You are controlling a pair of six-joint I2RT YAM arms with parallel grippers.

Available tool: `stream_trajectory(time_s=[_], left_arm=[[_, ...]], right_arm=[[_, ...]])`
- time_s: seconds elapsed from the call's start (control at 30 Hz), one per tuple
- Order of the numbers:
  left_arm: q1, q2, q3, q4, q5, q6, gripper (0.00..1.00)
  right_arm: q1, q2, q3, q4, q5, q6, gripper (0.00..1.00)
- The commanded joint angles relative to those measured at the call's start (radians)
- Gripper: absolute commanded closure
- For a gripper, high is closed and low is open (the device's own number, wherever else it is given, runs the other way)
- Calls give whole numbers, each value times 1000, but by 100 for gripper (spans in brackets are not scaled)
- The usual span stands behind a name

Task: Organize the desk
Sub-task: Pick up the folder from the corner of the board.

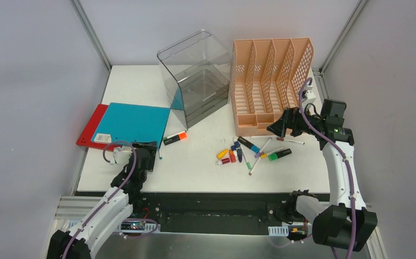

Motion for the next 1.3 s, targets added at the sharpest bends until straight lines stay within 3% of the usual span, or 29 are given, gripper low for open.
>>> stream_trajectory(time_s=[0.0, 0.47, 0.83, 1.1, 1.27], left_arm=[[18, 65, -30, 136, -71, -1, 24], [90, 408, -83, 598, -8, -18, 32], [136, 544, -76, 698, 36, -20, 41], [159, 553, -58, 711, 90, 14, 73], [166, 443, -53, 633, 114, 38, 94]], right_arm=[[4, -19, 31, 25, -11, -23, 0], [4, -21, 30, 24, -15, -24, 0], [4, -20, 30, 24, -12, -26, 0], [4, -19, 29, 24, -13, -28, 0], [4, -20, 28, 24, -11, -30, 0]])
